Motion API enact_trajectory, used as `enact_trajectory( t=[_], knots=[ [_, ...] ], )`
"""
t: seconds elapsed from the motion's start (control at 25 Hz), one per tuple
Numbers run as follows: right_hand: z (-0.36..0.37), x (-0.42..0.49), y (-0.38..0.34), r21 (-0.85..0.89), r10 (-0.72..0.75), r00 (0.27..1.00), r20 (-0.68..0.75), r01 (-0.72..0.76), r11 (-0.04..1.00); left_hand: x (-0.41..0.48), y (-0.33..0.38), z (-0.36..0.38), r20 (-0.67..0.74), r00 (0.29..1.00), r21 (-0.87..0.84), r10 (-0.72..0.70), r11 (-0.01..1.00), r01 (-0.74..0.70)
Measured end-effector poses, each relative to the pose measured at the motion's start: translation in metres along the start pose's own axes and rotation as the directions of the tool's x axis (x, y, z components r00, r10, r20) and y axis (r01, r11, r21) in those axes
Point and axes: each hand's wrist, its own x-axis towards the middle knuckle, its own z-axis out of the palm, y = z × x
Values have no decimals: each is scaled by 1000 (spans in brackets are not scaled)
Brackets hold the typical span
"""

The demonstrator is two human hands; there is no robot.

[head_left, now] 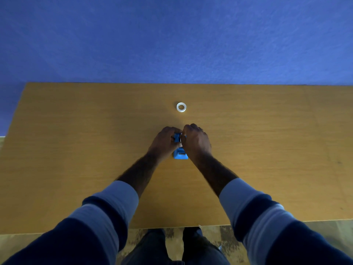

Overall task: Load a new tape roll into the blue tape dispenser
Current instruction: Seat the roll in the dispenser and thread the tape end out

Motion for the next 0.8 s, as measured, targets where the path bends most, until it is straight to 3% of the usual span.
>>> enact_trajectory(
  t=[0.6, 0.8],
  knots=[
    [1, -4, 2, 67, 35, 999, -32, -33, 997, 0, -3, -1, 33, 999, 14, 33, 999, -34],
    [-1, 8, 4, 72, 73, 997, 15, -74, 995, -2, -2, 0, 18, 999, -10, 47, 999, -47]
  ],
)
